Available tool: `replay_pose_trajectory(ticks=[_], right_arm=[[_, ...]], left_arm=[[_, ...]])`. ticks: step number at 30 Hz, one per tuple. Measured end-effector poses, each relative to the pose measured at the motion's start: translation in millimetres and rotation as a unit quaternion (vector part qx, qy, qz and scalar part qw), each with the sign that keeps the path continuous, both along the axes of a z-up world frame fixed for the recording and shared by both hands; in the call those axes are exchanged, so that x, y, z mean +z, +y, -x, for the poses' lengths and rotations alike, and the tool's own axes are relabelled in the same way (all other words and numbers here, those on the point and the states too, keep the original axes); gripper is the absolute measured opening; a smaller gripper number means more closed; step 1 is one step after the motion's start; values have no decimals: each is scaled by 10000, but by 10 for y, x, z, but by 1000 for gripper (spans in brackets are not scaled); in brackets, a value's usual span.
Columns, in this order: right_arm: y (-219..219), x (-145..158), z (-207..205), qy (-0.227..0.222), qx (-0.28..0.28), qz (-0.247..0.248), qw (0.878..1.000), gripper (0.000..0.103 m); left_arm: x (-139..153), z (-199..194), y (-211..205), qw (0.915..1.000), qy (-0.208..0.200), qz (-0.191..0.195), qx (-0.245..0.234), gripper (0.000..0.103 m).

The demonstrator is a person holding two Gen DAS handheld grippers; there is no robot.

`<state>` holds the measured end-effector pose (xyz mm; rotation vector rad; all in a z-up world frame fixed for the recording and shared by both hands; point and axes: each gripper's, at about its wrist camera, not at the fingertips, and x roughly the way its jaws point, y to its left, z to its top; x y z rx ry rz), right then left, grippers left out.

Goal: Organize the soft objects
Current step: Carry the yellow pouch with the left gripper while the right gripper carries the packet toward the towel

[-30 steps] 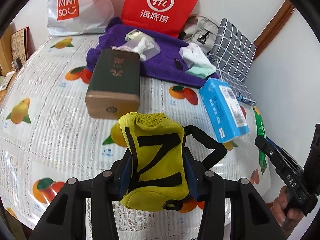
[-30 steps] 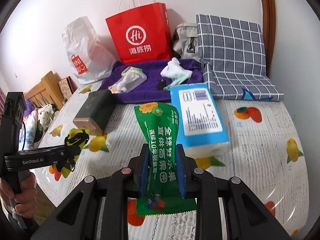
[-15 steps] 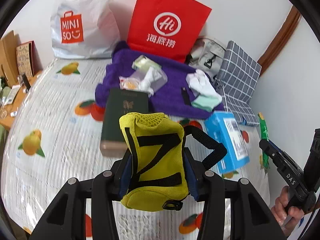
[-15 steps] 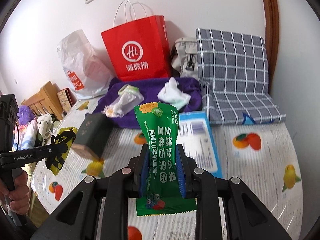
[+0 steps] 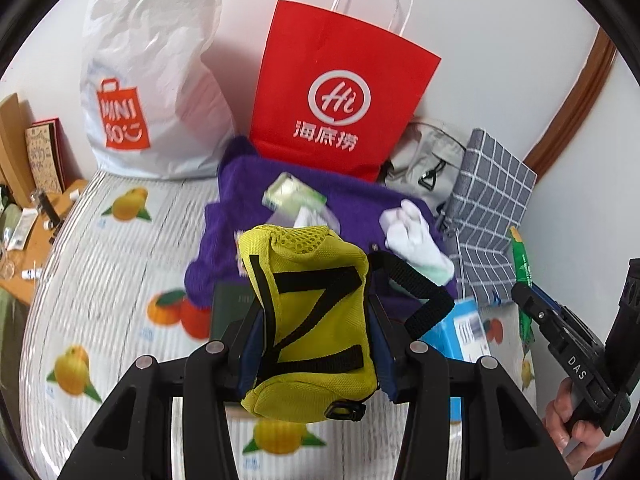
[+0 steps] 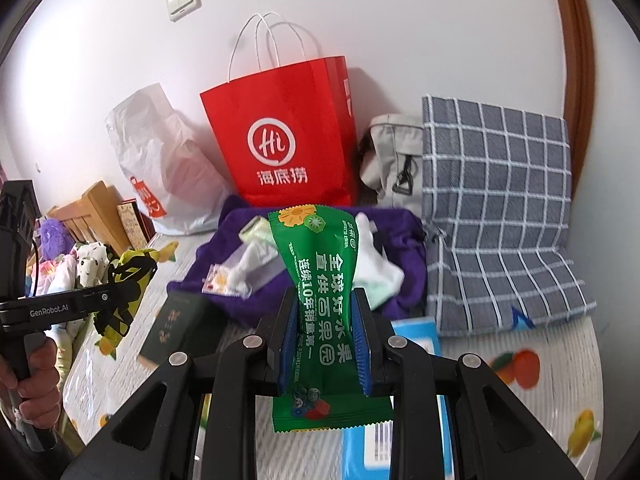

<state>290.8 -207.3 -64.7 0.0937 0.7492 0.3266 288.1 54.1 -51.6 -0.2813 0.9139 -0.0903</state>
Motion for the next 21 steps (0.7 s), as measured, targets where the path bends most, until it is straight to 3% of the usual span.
replay_pose_trajectory(ticks=[10,17,21], right_arm=[[129,-37,-605,211,188,-439,9986,26],[226,-92,-884,164,202,-291,9992,26],[285,-295,-1038,334,248,-242,9988,26]], left_arm=[[-31,-570,-99,9999,98,29,-3,45],[-182,-921,-33,9997,227,-70,89,45],[-318,-1093,47,9992,353,-27,171,45]])
